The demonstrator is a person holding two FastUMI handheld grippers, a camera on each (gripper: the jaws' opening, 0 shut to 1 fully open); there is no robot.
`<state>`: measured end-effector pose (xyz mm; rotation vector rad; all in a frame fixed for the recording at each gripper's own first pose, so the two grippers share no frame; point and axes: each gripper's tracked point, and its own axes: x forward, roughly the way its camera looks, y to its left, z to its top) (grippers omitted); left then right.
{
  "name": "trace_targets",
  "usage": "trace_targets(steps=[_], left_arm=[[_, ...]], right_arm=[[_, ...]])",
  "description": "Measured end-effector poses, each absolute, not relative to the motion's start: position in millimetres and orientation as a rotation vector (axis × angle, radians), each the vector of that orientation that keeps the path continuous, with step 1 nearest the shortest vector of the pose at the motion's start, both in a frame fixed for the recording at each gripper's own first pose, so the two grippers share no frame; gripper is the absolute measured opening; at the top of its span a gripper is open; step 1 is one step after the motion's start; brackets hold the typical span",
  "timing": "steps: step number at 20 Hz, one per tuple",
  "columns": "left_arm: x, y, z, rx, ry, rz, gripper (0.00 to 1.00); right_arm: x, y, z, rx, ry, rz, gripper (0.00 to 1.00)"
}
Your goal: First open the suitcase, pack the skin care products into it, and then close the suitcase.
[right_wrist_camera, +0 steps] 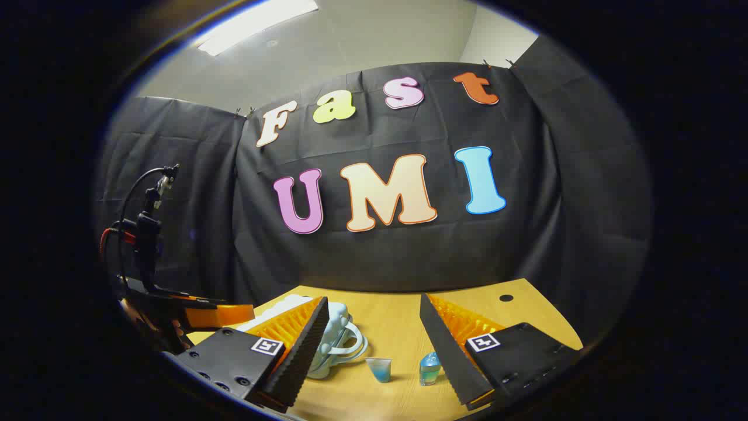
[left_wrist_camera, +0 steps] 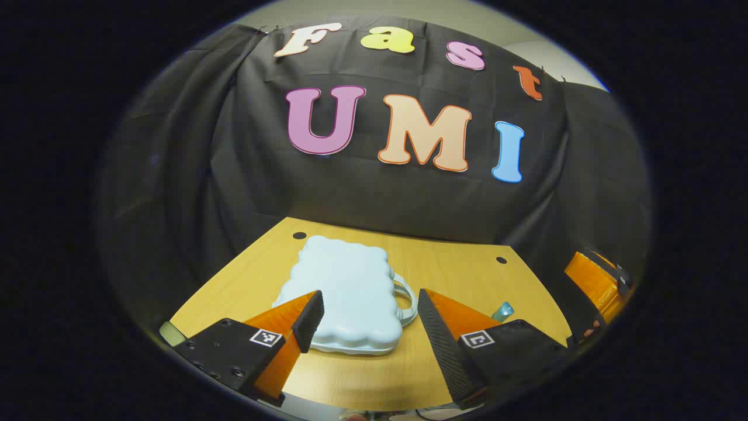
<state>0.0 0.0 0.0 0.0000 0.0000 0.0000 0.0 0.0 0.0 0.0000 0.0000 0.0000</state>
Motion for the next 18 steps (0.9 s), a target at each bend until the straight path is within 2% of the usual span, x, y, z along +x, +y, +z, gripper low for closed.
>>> trace_targets(steps=[9, 10, 11, 18], left_arm=[[20.5, -14.2, -0.5, 0.018, 0.055, -0.063, 0.95], [20.8, -13.9, -1.8, 0.020, 0.057, -0.065, 0.92], [22.1, -14.1, -1.1, 0.022, 0.058, -0.066, 0.95], [39.3, -23.2, -3.5, 0.013, 0.117, -0.100, 0.94]], right_arm=[[2.5, -14.0, 0.0, -0.024, -0.005, -0.059, 0.98], [2.8, -15.6, -1.0, -0.019, -0.005, -0.063, 0.98], [3.3, -17.4, -0.8, -0.015, -0.005, -0.065, 0.98], [3.5, -25.9, -9.0, -0.019, 0.022, -0.076, 0.98]])
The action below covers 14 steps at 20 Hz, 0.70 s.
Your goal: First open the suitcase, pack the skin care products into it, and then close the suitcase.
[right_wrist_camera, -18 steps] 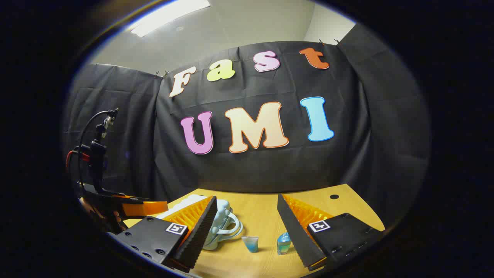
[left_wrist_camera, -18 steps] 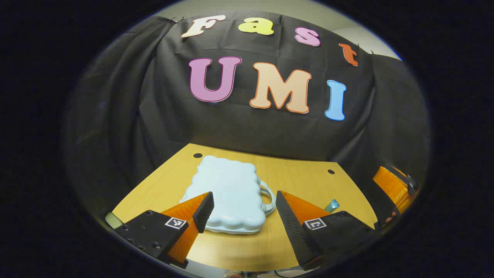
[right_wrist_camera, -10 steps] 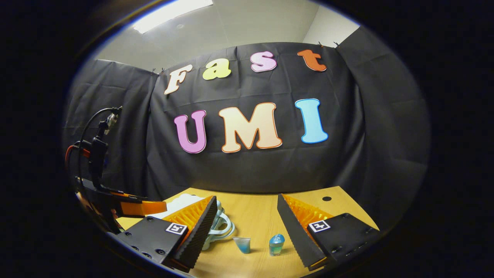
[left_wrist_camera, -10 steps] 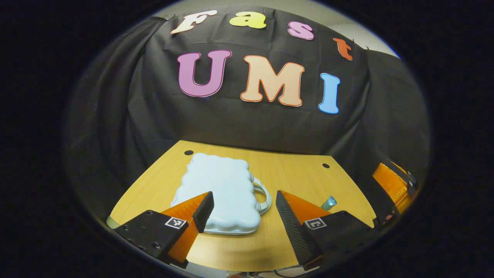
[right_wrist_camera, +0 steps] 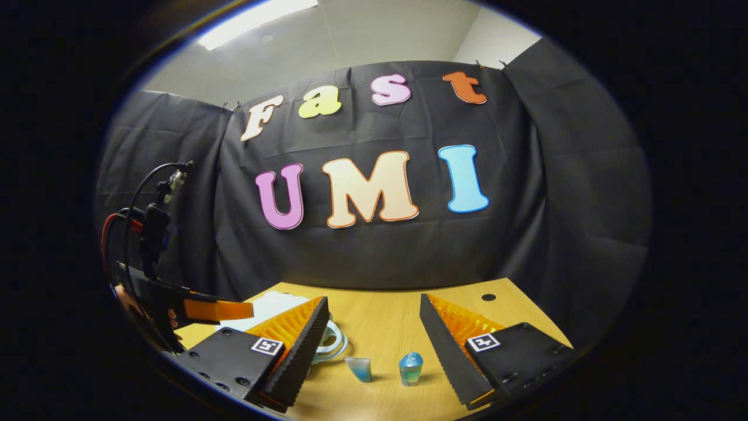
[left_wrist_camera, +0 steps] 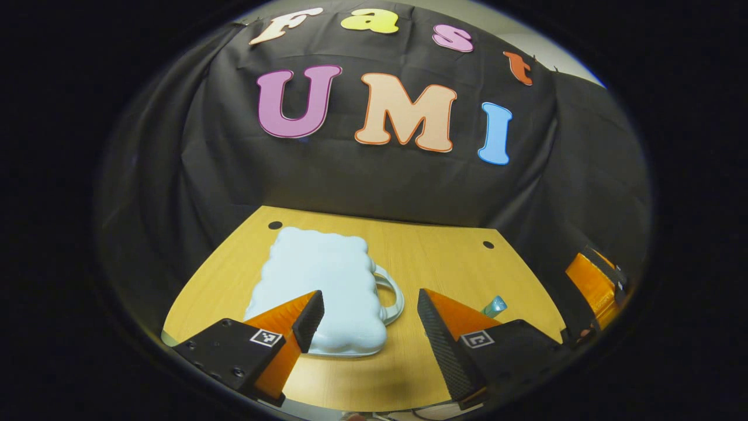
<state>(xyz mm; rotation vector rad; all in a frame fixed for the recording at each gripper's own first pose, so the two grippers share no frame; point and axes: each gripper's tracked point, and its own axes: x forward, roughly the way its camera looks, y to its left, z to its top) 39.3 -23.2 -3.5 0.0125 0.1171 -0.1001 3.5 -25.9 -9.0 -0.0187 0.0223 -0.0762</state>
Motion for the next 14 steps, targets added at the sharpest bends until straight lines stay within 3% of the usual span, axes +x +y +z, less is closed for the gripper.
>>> trace_targets(steps=[14], left_arm=[[145.4, -69.1, -35.7, -0.050, 0.545, -0.215, 0.82]], right_arm=[[-8.8, -59.8, -38.6, -0.010, 0.099, -0.104, 0.98]])
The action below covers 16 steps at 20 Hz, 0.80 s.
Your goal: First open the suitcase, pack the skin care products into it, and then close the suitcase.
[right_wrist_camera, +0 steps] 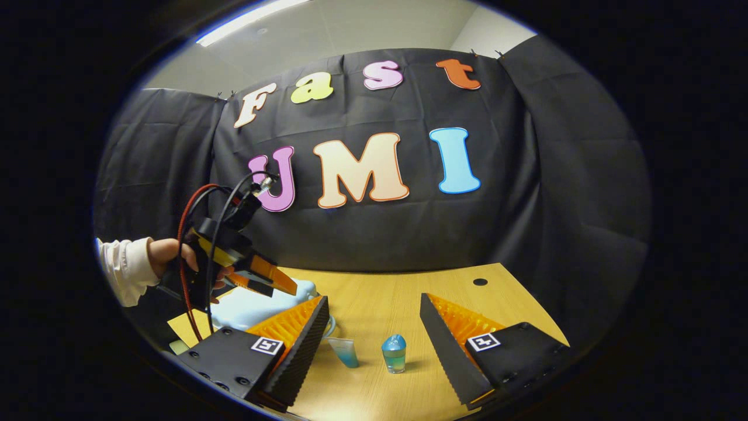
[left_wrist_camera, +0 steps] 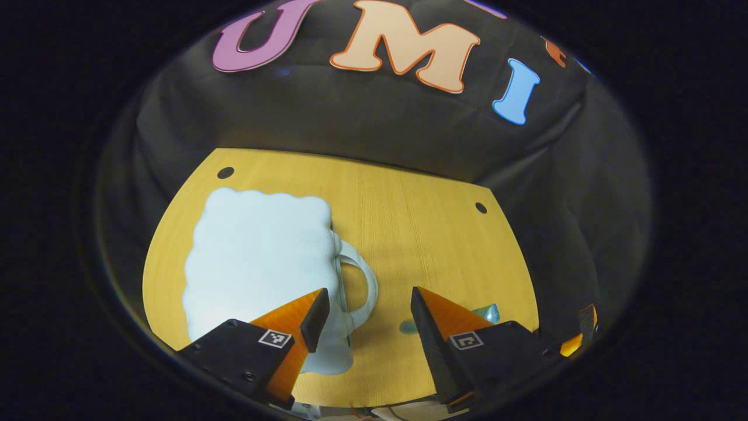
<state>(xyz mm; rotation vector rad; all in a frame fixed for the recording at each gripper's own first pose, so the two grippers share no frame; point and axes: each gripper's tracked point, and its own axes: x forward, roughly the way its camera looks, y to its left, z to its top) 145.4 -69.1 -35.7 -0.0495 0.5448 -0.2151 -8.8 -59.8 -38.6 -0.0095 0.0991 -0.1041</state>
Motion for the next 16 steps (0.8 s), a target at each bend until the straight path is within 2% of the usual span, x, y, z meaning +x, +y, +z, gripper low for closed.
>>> trace_targets(steps=[2, 3, 4, 7, 8, 10, 11, 12, 13, 16], left_arm=[[156.9, -77.2, -46.4, -0.059, 0.622, -0.222, 0.81], [164.1, -77.8, -50.4, -0.056, 0.656, -0.216, 0.84], [172.1, -76.8, -54.6, -0.051, 0.686, -0.204, 0.78], [189.7, -82.5, -69.1, -0.059, 0.786, -0.181, 0.75], [194.6, -87.8, -74.9, -0.069, 0.819, -0.179, 0.71], [205.2, -89.1, -87.6, -0.060, 0.877, -0.155, 0.70], [210.2, -89.1, -94.1, -0.053, 0.898, -0.140, 0.73], [215.3, -90.7, -98.7, -0.051, 0.916, -0.131, 0.61], [219.2, -90.4, -104.0, -0.043, 0.938, -0.118, 0.59], [222.7, -87.4, -119.3, -0.027, 1.004, -0.092, 0.52]], right_arm=[[-8.9, -64.3, -40.1, 0.004, 0.104, -0.110, 0.98], [-9.0, -66.2, -41.7, 0.008, 0.108, -0.112, 0.98], [-7.9, -69.1, -44.5, 0.010, 0.111, -0.116, 0.98], [-4.9, -76.1, -49.4, 0.012, 0.122, -0.125, 0.98], [-4.4, -77.5, -51.9, 0.012, 0.127, -0.127, 0.98], [-2.4, -80.8, -53.9, 0.011, 0.132, -0.130, 0.98], [-2.3, -81.7, -55.1, 0.012, 0.136, -0.131, 0.98], [-1.9, -83.1, -56.3, 0.012, 0.139, -0.131, 0.98], [-1.7, -84.4, -56.6, 0.011, 0.141, -0.133, 0.96], [-1.7, -87.9, -60.9, 0.014, 0.153, -0.133, 0.98]])
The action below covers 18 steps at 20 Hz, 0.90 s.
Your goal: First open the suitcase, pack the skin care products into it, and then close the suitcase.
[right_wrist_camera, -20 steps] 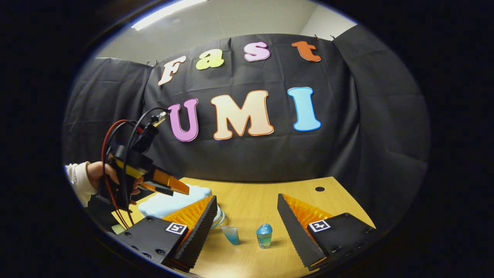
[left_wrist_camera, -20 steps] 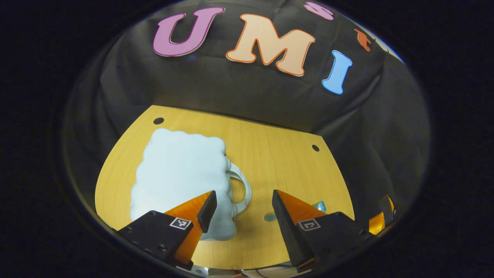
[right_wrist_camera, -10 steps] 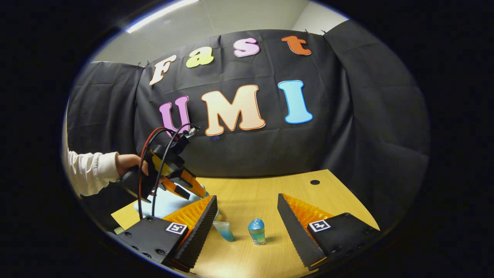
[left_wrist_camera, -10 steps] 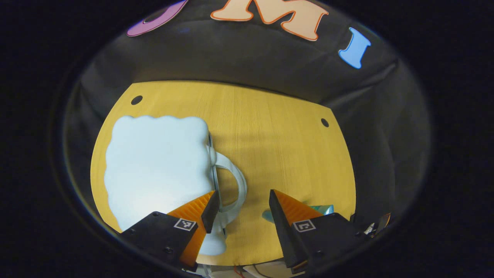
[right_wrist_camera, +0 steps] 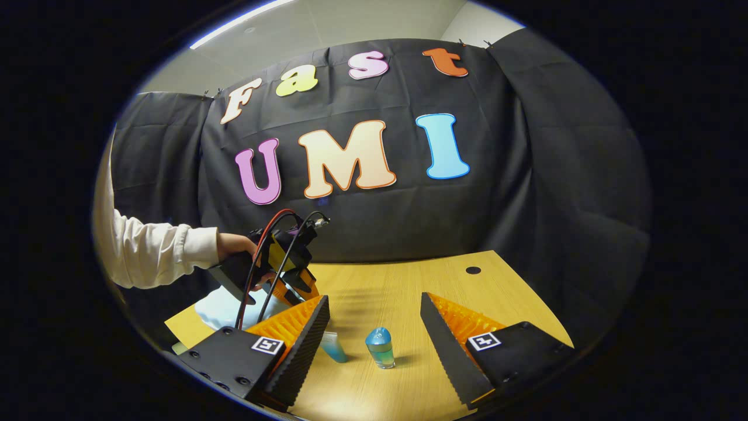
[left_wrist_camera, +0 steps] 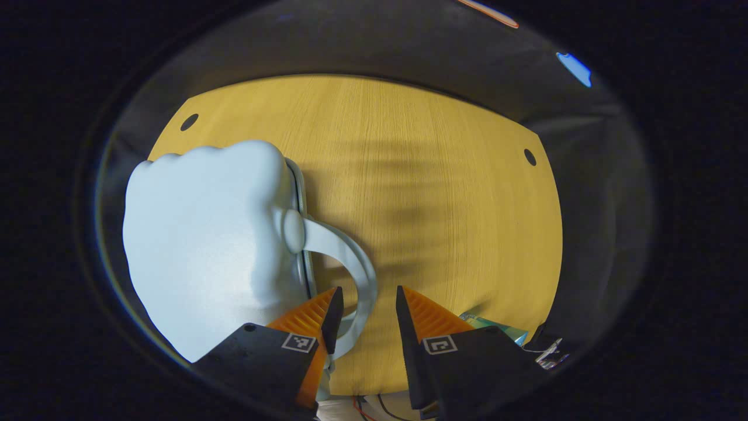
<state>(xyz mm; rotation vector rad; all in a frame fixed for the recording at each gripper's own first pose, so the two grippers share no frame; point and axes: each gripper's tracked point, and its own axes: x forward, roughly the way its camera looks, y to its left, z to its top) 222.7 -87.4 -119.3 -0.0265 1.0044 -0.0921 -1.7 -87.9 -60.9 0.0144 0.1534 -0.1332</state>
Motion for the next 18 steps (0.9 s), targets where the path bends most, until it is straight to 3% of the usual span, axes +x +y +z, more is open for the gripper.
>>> trace_targets(steps=[2, 3, 4, 5, 7, 8, 13, 16, 18], left_arm=[[228.9, -83.3, -126.5, -0.016, 1.018, -0.065, 0.44], [232.1, -81.4, -128.8, -0.013, 1.022, -0.050, 0.49], [234.5, -79.0, -131.7, -0.007, 1.030, -0.034, 0.31], [237.0, -78.2, -137.0, -0.005, 1.042, -0.024, 0.27], [239.3, -78.0, -145.4, -0.010, 1.073, -0.004, 0.29], [239.7, -79.0, -149.8, -0.017, 1.086, 0.002, 0.24], [245.0, -84.1, -171.9, 0.004, 1.132, 0.036, 0.27], [245.9, -79.4, -173.1, 0.034, 1.154, 0.062, 0.09], [245.2, -80.3, -171.8, 0.034, 1.154, 0.051, 0.07]], right_arm=[[-1.6, -89.4, -65.7, 0.017, 0.165, -0.131, 0.98], [-1.8, -90.9, -66.3, 0.017, 0.167, -0.133, 0.98], [-3.3, -93.8, -67.2, 0.019, 0.167, -0.138, 0.98], [-3.4, -95.8, -68.6, 0.026, 0.169, -0.140, 0.98], [-2.2, -99.4, -72.6, 0.043, 0.183, -0.141, 0.98], [-2.5, -102.1, -74.4, 0.046, 0.186, -0.144, 0.98], [-2.9, -114.6, -77.7, 0.022, 0.198, -0.160, 0.98], [-5.5, -119.3, -81.8, 0.026, 0.204, -0.167, 0.98], [-6.8, -121.2, -83.5, 0.034, 0.208, -0.172, 0.98]])
